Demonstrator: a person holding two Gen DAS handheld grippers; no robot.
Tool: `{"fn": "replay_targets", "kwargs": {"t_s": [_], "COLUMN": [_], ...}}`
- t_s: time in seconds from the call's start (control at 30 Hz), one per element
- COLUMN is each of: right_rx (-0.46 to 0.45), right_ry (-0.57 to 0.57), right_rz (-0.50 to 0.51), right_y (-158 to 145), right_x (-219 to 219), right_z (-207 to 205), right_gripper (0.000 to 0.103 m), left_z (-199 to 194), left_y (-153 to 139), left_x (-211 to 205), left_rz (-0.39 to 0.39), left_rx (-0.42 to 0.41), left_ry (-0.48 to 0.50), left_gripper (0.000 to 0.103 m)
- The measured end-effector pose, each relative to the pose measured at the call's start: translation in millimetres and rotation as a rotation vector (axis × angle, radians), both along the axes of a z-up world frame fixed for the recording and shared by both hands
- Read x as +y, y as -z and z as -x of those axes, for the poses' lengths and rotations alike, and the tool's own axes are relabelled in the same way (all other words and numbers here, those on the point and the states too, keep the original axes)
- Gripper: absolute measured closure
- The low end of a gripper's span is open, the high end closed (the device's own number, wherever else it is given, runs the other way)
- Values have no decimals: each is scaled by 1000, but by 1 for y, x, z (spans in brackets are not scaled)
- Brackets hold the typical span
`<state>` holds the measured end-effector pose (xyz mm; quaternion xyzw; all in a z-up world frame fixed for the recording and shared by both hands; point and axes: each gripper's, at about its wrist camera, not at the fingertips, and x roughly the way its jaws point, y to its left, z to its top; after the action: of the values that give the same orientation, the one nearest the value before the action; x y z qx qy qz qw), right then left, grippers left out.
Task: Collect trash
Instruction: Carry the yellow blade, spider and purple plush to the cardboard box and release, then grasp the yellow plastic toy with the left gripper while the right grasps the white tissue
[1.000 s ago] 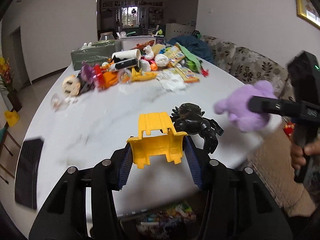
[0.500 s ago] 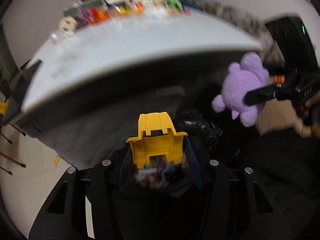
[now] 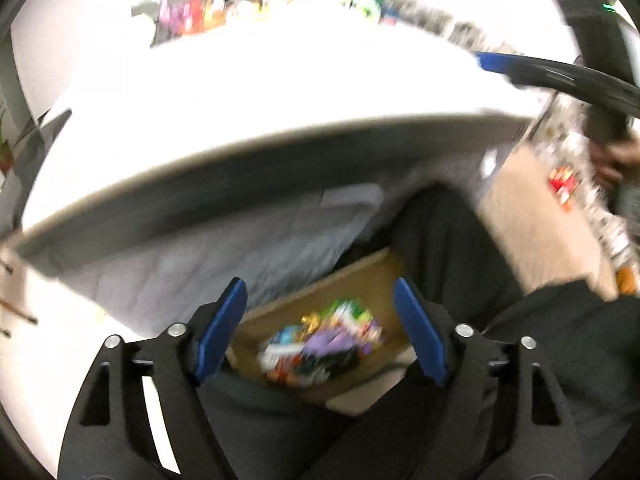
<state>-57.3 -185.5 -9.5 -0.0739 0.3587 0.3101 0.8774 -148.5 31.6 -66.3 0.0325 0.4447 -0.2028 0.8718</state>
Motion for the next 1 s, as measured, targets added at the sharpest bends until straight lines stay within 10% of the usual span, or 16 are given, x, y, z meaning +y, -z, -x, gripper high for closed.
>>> {"fn": "replay_targets", "kwargs": {"t_s": [0.33,0.43,0.5,1.0], "right_rx": [27,128,105,135], "right_ry": [139,120,111,210], "right_rz": [174,205,208,-194], "right_y": [23,50,53,17], "right_x": [36,43,42,-80], "right_z": [-219,-241,-230,-107], "right_gripper": [25,61,89,90], "left_z": [-32,-47,-65,-337], "left_y": [-54,-58,-59,-67], "left_x": [-4,-2,0,-52], "left_rz": [153,155,157,56], "left_rx": [-116,-110,-97,-95], "left_ry": [-52,-75,-93,-232], "left_gripper": [19,19,19,15]}}
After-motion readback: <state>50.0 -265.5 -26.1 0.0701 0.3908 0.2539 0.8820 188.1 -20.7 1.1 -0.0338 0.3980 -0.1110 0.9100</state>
